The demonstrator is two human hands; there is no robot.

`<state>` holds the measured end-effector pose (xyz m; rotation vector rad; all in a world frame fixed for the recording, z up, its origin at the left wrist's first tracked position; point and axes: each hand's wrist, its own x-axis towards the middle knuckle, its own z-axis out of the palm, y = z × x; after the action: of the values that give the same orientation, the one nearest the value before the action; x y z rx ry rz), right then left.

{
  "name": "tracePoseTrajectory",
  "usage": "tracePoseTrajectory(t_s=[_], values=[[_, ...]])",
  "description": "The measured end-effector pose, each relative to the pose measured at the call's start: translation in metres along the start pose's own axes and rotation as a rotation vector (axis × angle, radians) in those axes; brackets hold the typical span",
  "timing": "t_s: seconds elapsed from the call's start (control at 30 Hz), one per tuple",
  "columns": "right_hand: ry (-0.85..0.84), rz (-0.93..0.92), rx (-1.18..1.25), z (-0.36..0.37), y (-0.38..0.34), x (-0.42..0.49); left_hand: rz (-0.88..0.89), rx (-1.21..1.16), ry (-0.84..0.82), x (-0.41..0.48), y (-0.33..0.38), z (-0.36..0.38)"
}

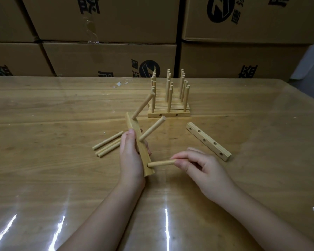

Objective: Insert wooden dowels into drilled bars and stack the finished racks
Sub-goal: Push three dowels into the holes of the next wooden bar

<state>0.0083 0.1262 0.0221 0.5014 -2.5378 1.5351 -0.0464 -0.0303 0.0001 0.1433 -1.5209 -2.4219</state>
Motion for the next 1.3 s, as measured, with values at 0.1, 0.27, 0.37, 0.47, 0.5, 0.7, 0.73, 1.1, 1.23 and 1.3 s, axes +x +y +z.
tracePoseTrajectory(t_s=[0.1,0.27,0.37,0.47,0.5,0.7,0.73,1.1,1.23,1.3], values=[[-0.008,-0.059,-0.155,-0.003,0.000,0.001,0.013,0.028,-0.014,-0.001,0.000,-0.001],[0.008,-0.234,-0.476,-0.007,-0.009,0.003,0.020,0.067,0.000,-0.001,-0.001,-0.001],[0.021,-0.307,-0.592,-0.008,-0.019,0.003,0.020,0.073,0.010,-0.001,-0.002,-0.001],[0.038,-0.381,-0.682,-0.007,-0.026,0.002,0.023,0.090,0.034,0.000,-0.003,-0.001],[0.043,-0.398,-0.706,-0.007,-0.028,0.002,0.023,0.091,0.037,0.000,-0.003,-0.002],[0.060,-0.435,-0.801,-0.004,-0.035,0.004,0.019,0.098,0.044,0.000,-0.005,-0.001],[0.058,-0.433,-0.814,-0.004,-0.035,0.005,0.019,0.104,0.042,0.000,-0.005,-0.001],[0.025,-0.429,-0.846,0.000,-0.040,0.010,-0.002,0.127,0.039,-0.001,-0.003,0.000],[0.003,-0.358,-0.758,-0.001,-0.034,0.010,-0.009,0.125,0.059,-0.003,-0.001,0.001],[0.012,-0.334,-0.714,-0.001,-0.032,0.008,0.000,0.133,0.061,-0.003,-0.001,0.002]])
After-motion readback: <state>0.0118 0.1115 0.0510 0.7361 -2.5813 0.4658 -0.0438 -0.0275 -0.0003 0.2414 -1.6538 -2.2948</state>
